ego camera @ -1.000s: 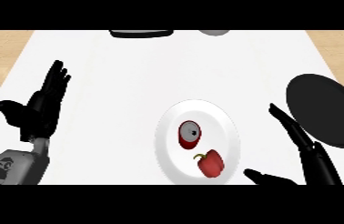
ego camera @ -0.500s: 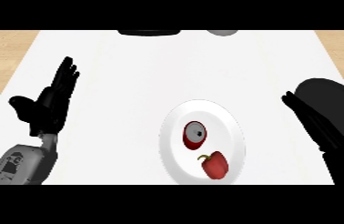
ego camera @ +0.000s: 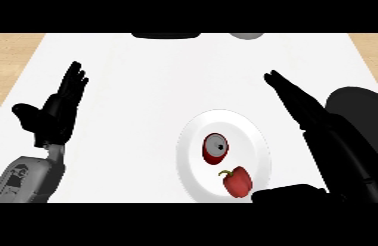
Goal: Pick the can from the plate and place it in the pan
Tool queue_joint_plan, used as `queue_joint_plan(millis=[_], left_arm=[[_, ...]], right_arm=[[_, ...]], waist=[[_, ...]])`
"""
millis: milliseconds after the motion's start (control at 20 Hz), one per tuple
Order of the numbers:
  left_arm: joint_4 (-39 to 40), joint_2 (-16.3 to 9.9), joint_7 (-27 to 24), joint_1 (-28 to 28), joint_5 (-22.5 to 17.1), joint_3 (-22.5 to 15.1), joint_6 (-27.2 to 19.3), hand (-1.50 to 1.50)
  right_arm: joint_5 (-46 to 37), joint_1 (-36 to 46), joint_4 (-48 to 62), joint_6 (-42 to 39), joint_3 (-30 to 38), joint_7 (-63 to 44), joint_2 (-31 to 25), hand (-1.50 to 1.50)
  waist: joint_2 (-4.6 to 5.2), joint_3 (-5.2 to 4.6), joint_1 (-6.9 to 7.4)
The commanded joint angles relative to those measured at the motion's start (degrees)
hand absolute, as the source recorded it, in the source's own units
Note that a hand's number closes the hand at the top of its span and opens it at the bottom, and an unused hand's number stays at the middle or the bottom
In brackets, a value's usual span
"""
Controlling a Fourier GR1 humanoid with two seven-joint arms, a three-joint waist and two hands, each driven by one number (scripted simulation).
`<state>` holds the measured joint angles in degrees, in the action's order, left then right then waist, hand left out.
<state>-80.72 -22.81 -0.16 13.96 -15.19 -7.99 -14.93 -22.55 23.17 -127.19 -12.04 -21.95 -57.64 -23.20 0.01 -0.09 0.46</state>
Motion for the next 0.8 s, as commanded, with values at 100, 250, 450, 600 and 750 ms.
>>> queue_joint_plan(millis=[100, 250, 450, 600, 750], left_arm=[[1.98, 2.65, -2.13, -0.44, 2.99, 0.61, 0.85, 0.0], [0.04, 1.2, 0.01, -1.12, 1.39, 1.73, 2.15, 0.0], [0.48, 1.26, -0.55, -0.98, 2.15, 2.36, 2.95, 0.0], [-4.39, 1.04, 2.87, -2.72, 2.18, 2.35, 2.33, 0.0], [-0.05, 1.75, 2.5, 0.4, 3.2, 3.23, 2.4, 0.0]], right_arm=[[-2.23, 7.21, 5.65, -2.48, -3.86, -5.6, 9.62, -1.5], [-3.3, 6.61, 6.33, -4.75, -5.82, -10.7, 9.82, -1.5], [-8.79, 0.38, 9.73, -0.55, -8.28, -6.13, 10.84, -1.5], [-13.73, 3.01, 12.78, 0.05, -10.32, -9.74, 15.05, -1.5], [-12.16, 1.07, 14.11, -2.05, -5.82, -6.73, 12.4, -1.5]], waist=[[-0.04, 0.05, -0.23], [-0.13, 0.03, -0.24], [-0.05, 0.07, -0.4], [-0.17, 0.06, 0.01], [-0.01, 0.07, -0.53]])
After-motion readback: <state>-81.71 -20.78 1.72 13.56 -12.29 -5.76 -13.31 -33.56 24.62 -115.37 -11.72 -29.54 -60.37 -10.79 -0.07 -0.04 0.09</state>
